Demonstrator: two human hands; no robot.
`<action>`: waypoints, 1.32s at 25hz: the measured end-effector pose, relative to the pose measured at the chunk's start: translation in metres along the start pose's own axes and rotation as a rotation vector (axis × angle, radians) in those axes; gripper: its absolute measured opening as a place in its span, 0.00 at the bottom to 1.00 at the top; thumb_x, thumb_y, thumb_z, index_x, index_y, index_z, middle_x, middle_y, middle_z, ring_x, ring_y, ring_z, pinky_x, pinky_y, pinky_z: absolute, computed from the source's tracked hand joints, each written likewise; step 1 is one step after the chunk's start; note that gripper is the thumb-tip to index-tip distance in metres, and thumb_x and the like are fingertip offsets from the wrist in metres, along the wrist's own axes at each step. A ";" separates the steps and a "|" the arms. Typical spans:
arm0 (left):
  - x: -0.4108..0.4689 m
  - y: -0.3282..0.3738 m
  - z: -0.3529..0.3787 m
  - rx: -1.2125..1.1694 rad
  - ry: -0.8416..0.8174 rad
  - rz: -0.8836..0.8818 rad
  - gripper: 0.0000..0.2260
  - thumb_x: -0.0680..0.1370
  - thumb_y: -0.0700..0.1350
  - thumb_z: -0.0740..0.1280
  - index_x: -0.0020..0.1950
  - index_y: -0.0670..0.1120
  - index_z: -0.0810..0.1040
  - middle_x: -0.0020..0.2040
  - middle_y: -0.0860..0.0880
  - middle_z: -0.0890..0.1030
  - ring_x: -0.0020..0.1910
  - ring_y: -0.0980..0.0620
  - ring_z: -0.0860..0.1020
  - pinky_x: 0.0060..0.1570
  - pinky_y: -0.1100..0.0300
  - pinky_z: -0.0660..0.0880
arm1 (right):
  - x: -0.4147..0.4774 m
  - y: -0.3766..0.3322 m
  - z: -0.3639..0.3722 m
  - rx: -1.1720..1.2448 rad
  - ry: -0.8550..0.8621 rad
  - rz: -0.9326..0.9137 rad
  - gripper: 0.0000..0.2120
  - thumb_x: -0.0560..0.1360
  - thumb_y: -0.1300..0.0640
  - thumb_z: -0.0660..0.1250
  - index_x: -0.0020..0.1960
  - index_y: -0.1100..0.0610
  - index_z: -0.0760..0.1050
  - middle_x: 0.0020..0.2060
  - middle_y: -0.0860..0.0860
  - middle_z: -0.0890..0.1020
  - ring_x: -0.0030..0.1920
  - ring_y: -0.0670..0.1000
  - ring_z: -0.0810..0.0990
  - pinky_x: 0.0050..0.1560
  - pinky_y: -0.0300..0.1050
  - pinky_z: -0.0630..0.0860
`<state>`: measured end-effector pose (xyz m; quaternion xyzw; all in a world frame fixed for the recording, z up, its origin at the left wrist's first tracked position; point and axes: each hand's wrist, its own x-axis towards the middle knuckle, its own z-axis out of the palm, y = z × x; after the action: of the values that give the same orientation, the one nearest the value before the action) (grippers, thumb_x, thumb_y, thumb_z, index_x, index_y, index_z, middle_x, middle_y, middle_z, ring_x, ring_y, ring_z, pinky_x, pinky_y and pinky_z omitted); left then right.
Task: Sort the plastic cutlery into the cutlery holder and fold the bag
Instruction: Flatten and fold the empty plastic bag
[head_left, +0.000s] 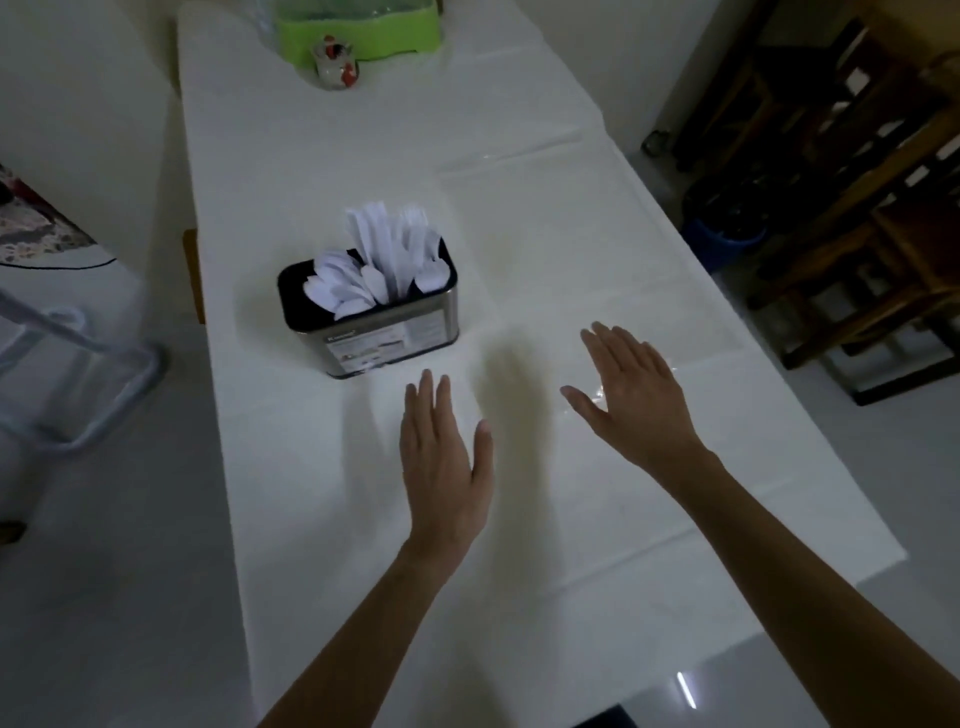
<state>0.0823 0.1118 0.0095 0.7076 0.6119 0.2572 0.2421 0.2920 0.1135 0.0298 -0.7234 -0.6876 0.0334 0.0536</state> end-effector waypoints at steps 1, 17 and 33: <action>0.003 0.010 0.011 0.065 -0.100 0.018 0.31 0.78 0.58 0.47 0.76 0.43 0.53 0.78 0.45 0.52 0.77 0.47 0.48 0.74 0.55 0.47 | -0.004 0.020 0.003 -0.028 -0.049 0.046 0.35 0.76 0.36 0.48 0.73 0.59 0.61 0.73 0.57 0.66 0.73 0.58 0.64 0.71 0.57 0.62; 0.127 0.091 0.146 0.326 -0.024 -0.507 0.28 0.79 0.53 0.60 0.70 0.35 0.61 0.65 0.35 0.70 0.61 0.36 0.71 0.56 0.46 0.70 | 0.116 0.190 0.038 0.007 -0.164 0.377 0.29 0.80 0.46 0.55 0.71 0.66 0.57 0.65 0.64 0.67 0.63 0.62 0.69 0.57 0.56 0.72; 0.036 0.062 0.116 -0.482 0.105 -0.736 0.05 0.80 0.44 0.61 0.49 0.44 0.69 0.30 0.44 0.71 0.23 0.51 0.66 0.15 0.69 0.60 | 0.034 0.207 0.042 0.603 -0.086 0.570 0.11 0.73 0.58 0.67 0.52 0.63 0.75 0.49 0.59 0.79 0.47 0.57 0.78 0.46 0.43 0.71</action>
<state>0.2092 0.1354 -0.0339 0.3520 0.7570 0.3247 0.4444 0.4937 0.1387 -0.0367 -0.8345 -0.4211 0.2767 0.2228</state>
